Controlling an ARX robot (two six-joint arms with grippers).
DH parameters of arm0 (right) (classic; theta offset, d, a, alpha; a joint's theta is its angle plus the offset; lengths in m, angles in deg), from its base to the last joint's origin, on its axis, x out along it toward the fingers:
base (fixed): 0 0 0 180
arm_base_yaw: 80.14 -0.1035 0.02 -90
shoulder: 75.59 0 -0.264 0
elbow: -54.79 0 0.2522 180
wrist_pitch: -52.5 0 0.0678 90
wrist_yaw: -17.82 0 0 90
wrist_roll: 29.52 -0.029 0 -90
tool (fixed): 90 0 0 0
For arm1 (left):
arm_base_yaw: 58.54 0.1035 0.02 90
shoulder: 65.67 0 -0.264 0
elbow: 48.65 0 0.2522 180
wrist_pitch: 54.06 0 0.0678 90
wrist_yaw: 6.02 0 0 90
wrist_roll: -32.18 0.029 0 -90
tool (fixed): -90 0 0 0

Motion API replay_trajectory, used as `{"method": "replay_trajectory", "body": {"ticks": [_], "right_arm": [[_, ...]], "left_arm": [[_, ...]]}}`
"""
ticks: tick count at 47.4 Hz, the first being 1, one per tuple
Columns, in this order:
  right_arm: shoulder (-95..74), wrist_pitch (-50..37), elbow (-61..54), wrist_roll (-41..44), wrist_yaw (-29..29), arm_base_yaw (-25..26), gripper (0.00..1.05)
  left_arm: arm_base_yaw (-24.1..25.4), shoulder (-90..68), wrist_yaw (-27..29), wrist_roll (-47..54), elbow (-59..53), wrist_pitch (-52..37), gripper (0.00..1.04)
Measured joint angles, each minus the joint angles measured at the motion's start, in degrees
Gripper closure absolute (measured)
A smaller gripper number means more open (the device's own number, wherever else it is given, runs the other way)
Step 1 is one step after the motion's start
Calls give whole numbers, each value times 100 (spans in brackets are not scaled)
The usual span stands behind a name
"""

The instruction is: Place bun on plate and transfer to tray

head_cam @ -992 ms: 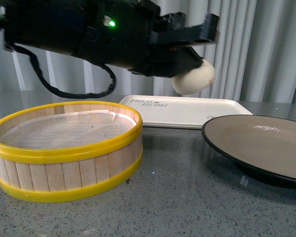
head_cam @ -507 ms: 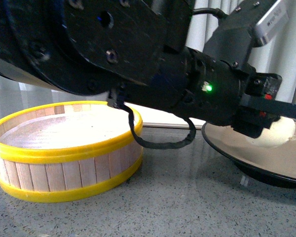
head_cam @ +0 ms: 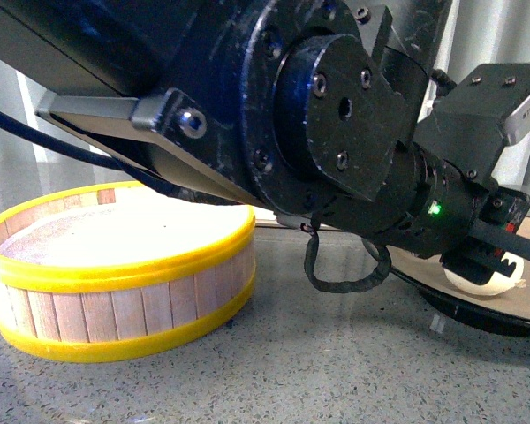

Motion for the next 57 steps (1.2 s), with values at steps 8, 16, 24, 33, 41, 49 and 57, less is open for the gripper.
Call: {"method": "replay_trajectory", "body": {"ticks": [8, 16, 24, 33, 41, 49, 57], "right_arm": [[0, 0, 0, 0, 0, 0, 8], [0, 0, 0, 0, 0, 0, 8], [0, 0, 0, 0, 0, 0, 8], [0, 0, 0, 0, 0, 0, 8], [0, 0, 0, 0, 0, 0, 8], [0, 0, 0, 0, 0, 0, 8], [0, 0, 0, 0, 2, 0, 8]], "left_arm": [[-33, -61, 26, 136, 50, 157, 87], [-66, -55, 17, 120, 66, 177, 57], [-76, 87, 87, -52, 59, 76, 25], [63, 428, 297, -354, 59, -57, 7], [304, 608, 957, -518, 59, 68, 7], [367, 608, 1014, -542, 57, 79, 7], [262, 1054, 3816, -1027, -1161, -1742, 27]]}}
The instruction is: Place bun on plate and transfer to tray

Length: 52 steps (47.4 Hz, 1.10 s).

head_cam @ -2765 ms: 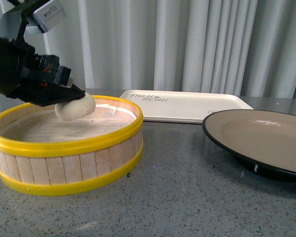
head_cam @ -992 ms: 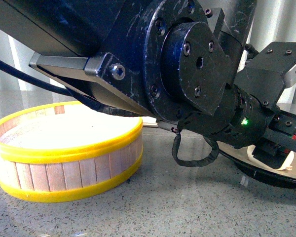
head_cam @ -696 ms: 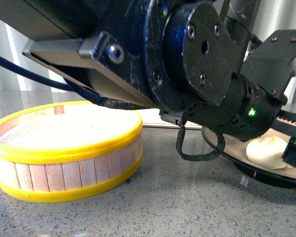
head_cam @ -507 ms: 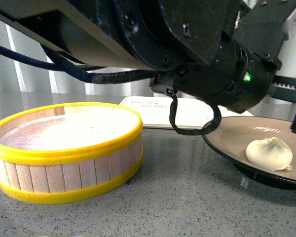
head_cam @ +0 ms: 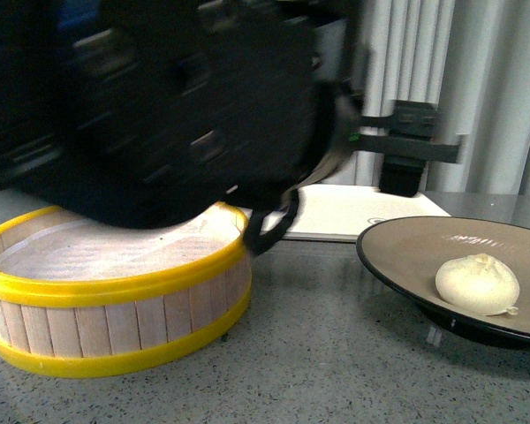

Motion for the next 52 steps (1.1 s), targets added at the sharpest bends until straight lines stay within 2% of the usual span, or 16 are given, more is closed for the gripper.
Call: {"method": "replay_trajectory", "body": {"ticks": [1, 4, 10, 14, 18, 31, 52], "right_arm": [[0, 0, 0, 0, -2, 0, 8], [4, 0, 0, 0, -20, 0, 8], [4, 0, 0, 0, 4, 0, 8], [4, 0, 0, 0, 2, 0, 8], [4, 0, 0, 0, -4, 0, 8], [4, 0, 0, 0, -2, 0, 8], [4, 0, 0, 0, -2, 0, 8]], "left_arm": [[70, 229, 555, -76, -448, -369, 32], [328, 778, 951, -186, -1307, -907, 43], [1082, 1971, 658, -286, -3032, -1541, 70], [1314, 2328, 398, -326, -3674, -1679, 82], [1530, 2769, -31, -330, -4380, -1799, 100], [2404, 4153, -828, -352, -5775, -1834, 101], [3101, 5895, -1475, -352, -6666, -970, 101]]}}
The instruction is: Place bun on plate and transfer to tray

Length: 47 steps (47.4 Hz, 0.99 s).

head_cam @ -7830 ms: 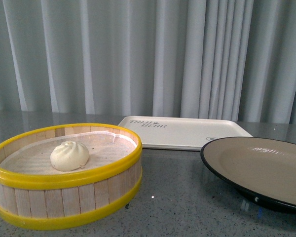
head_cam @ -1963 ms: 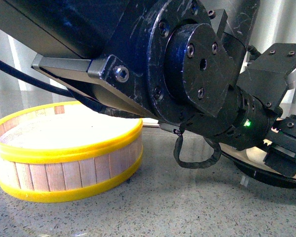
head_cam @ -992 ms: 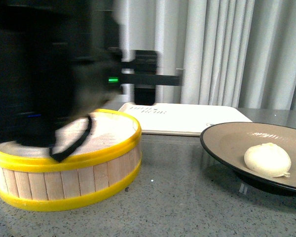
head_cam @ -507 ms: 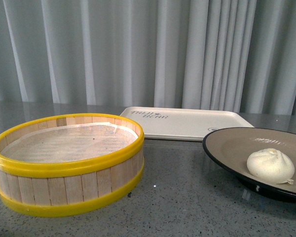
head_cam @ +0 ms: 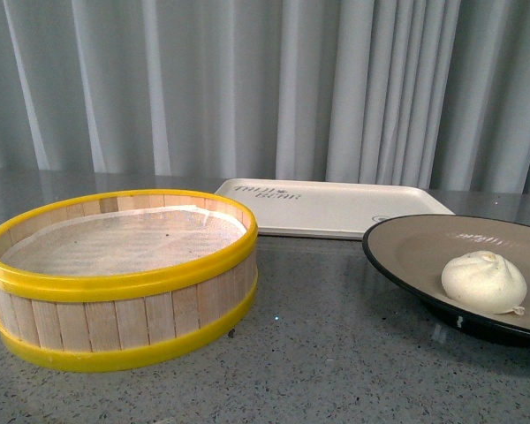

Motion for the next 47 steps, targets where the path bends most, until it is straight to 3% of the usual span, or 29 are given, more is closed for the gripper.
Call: {"method": "replay_trajectory", "body": {"ticks": [4, 9, 47], "right_arm": [[0, 0, 0, 0, 0, 0, 8], [0, 0, 0, -2, -2, 0, 8], [0, 0, 0, 0, 0, 0, 8]], "left_arm": [[343, 299, -461, 0, -83, 221, 101], [522, 442, -507, -2, -264, 81, 101], [540, 2839, -535, -2, -273, 2345, 101]]}}
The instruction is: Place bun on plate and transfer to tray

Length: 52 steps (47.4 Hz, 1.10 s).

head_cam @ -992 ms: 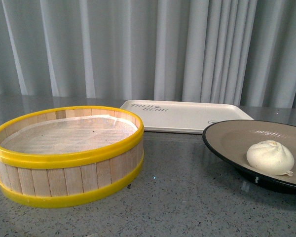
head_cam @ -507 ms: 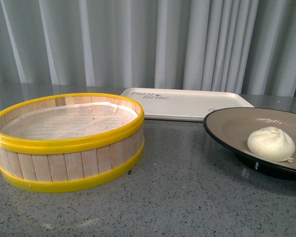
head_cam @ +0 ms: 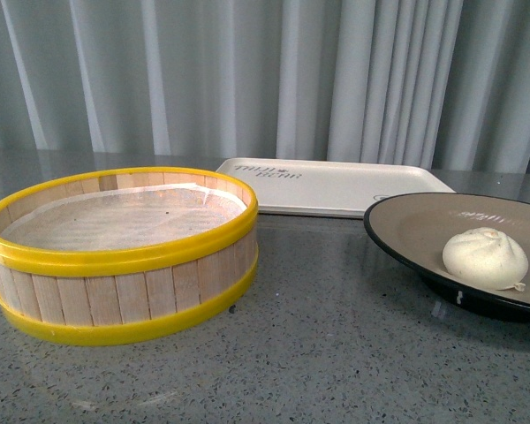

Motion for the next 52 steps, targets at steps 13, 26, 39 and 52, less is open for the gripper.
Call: {"method": "replay_trajectory", "body": {"ticks": [13, 26, 39, 52], "right_arm": [[0, 0, 0, 0, 0, 0, 8], [0, 0, 0, 0, 0, 0, 8], [0, 0, 0, 0, 0, 0, 8], [0, 0, 0, 0, 0, 0, 8]], "left_arm": [[0, 358, 0, 0, 0, 358, 101], [0, 1434, -7, 0, 2, 1449, 101], [0, 1438, -4, -2, 2, 1480, 89], [0, 1438, -4, -2, 2, 1480, 33]]}}
